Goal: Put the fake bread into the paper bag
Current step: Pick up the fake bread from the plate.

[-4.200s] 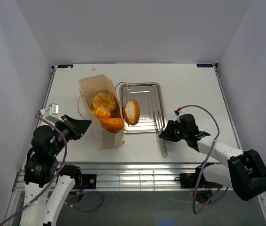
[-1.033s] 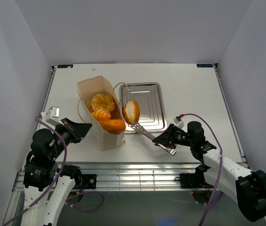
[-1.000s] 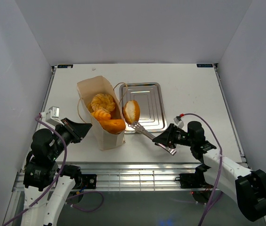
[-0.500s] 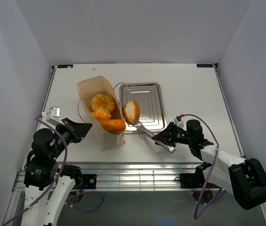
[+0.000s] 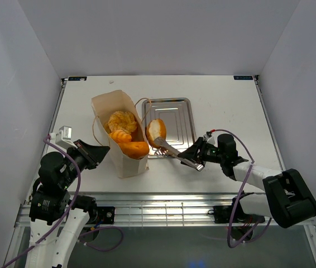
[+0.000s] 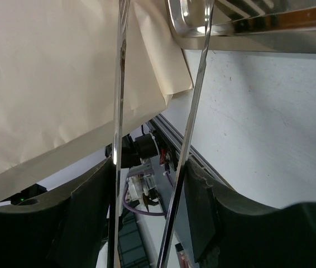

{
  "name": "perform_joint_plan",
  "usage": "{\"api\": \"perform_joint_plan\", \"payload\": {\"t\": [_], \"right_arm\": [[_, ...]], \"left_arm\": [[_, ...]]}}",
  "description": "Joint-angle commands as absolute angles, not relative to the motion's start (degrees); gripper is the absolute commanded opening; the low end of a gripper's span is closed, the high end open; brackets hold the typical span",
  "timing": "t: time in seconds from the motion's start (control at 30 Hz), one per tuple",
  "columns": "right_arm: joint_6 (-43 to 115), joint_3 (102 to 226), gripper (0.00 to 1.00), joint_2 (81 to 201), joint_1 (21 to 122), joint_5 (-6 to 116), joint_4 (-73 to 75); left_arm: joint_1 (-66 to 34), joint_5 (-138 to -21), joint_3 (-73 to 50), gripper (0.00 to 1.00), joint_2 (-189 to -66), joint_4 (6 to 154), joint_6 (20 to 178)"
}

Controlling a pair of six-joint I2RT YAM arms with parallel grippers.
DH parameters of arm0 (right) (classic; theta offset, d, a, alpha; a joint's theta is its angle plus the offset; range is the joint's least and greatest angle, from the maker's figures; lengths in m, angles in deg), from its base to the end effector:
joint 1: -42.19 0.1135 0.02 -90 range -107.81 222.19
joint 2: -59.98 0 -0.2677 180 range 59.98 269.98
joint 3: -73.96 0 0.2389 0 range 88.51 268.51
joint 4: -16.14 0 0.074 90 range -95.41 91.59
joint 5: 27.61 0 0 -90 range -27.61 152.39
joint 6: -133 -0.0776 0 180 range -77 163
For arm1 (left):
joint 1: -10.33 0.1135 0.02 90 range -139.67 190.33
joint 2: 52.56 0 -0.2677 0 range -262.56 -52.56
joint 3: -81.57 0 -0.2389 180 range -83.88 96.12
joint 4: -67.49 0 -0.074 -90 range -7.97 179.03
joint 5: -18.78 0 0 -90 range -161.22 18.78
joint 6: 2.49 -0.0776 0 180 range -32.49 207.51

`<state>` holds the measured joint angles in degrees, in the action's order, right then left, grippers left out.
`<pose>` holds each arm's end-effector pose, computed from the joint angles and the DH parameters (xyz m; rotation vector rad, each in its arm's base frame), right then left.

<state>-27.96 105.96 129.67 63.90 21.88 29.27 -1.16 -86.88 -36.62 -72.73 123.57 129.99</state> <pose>0.2016 0.1345 0.1632 0.4588 2.2990 1.6414 0.0853 -0.0387 0.3275 -0.3125 1.8853 -0.9012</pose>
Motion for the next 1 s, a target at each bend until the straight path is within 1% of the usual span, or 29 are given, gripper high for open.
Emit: {"api": "perform_joint_plan", "payload": {"t": [0.0,0.43,0.57,0.7,0.77,0.87,0.9,0.97], "right_arm": [[-30.0,108.3,0.58,132.6,63.6,19.9,35.8],[-33.5,105.9,0.58,138.2,63.6,23.1,44.7],[-36.6,103.7,0.59,140.9,63.6,23.6,53.4],[-39.1,100.6,0.59,141.3,63.7,24.6,57.3],[-38.9,100.5,0.59,139.2,63.6,24.7,55.7],[-36.2,101.6,0.59,135.3,63.6,25.8,49.3],[-34.7,102.0,0.59,134.7,63.5,26.3,46.3],[-33.7,103.0,0.59,134.3,63.5,26.7,45.0]], "left_arm": [[-1.5,-86.9,-37.4,0.00,-73.4,124.0,129.5],[-1.5,-86.7,-37.6,0.00,-73.9,123.9,129.2],[-1.5,-86.6,-37.4,0.00,-73.8,124.0,129.1],[-1.5,-86.4,-37.0,0.00,-73.9,124.4,129.0],[-1.5,-86.5,-36.7,0.00,-74.0,124.5,128.8],[-1.5,-86.3,-36.7,0.00,-74.1,124.4,128.9],[-1.5,-86.5,-37.0,0.00,-74.1,124.3,128.9],[-1.5,-86.8,-37.4,0.00,-74.0,124.0,129.2]]}}
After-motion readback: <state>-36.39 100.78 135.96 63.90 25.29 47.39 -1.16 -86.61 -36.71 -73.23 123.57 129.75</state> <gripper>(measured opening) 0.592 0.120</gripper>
